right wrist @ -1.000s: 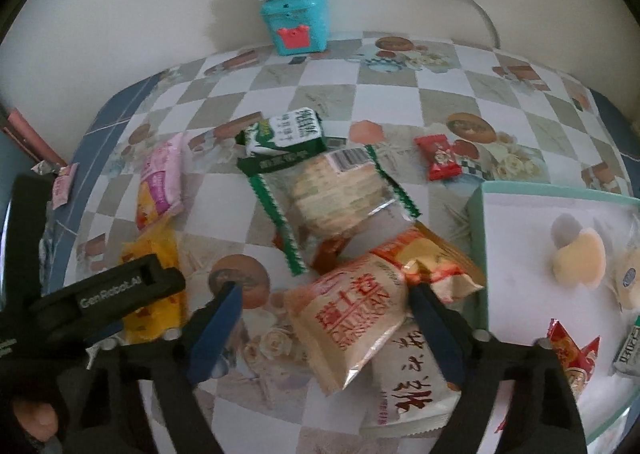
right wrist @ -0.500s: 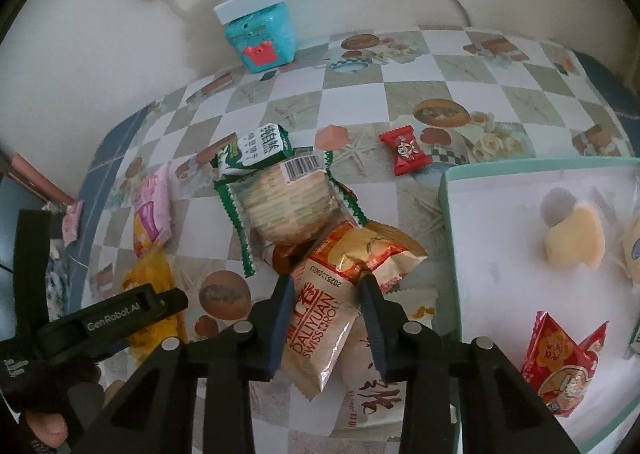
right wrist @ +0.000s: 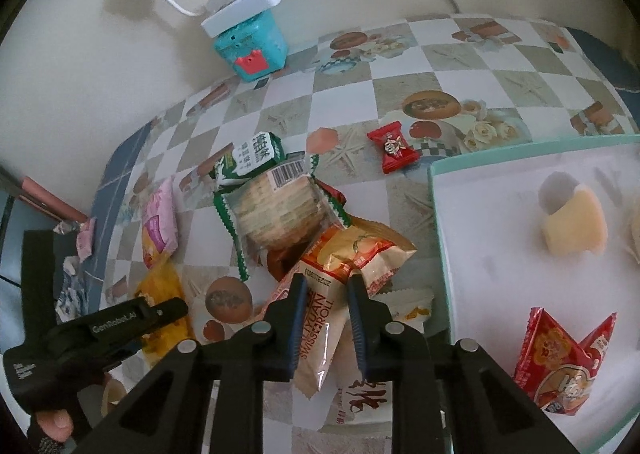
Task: Organize snacks
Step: 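Close the left tool on the yellow bread bag while the right tool grasps the Dalyuan roll, then lift and carry the yellow bag with the left tool while the right tool carries the roll over the tray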
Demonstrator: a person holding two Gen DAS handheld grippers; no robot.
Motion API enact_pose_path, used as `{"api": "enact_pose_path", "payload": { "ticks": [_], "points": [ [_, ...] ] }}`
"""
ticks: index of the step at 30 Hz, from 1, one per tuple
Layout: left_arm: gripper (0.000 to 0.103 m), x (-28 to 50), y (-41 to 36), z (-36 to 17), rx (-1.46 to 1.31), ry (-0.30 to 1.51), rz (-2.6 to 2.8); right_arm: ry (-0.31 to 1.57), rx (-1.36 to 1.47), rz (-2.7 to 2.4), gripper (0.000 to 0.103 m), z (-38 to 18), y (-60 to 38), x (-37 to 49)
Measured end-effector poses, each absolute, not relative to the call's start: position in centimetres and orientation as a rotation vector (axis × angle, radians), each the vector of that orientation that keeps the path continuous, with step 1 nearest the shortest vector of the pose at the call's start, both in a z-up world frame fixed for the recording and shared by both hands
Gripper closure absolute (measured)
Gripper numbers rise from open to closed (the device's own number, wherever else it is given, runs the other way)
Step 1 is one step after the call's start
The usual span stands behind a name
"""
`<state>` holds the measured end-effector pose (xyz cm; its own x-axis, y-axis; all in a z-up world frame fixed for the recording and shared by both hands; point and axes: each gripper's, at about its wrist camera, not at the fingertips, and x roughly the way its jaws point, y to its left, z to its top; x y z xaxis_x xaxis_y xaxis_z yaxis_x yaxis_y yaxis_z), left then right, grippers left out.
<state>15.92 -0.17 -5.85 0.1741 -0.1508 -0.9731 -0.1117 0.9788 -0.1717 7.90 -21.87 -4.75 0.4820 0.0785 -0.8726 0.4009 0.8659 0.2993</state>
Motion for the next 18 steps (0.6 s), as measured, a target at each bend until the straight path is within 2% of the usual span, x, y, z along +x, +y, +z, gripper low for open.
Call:
{"api": "enact_pose_path", "payload": {
  "ticks": [2, 3, 4, 9, 15, 18],
  "points": [
    [0.057, 15.8, 0.0, -6.0, -0.227, 1.398, -0.03, 1.08, 0.516, -0.216, 0.055, -5.1, -21.7, 8.1],
    [0.057, 15.8, 0.0, -6.1, -0.228, 1.398, -0.031, 1.089, 0.523, -0.226, 0.031, -5.3, -21.7, 8.1],
    [0.057, 15.8, 0.1, -6.4, -0.226, 1.398, -0.031, 1.09, 0.531, -0.229, 0.025, -5.5, -21.7, 8.1],
    [0.057, 15.9, 0.0, -6.5, -0.22, 1.399, -0.028, 1.098, 0.552, -0.226, 0.024, -6.0, -21.0, 8.7],
    [0.057, 16.1, -0.3, -7.1, -0.2, 1.395, -0.022, 1.128, 0.438, -0.259, 0.025, -6.8, -19.2, 9.5],
    [0.057, 16.1, -0.9, -7.1, -0.165, 1.391, -0.016, 1.133, 0.415, -0.274, 0.031, -6.9, -19.3, 9.3]
  ]
}}
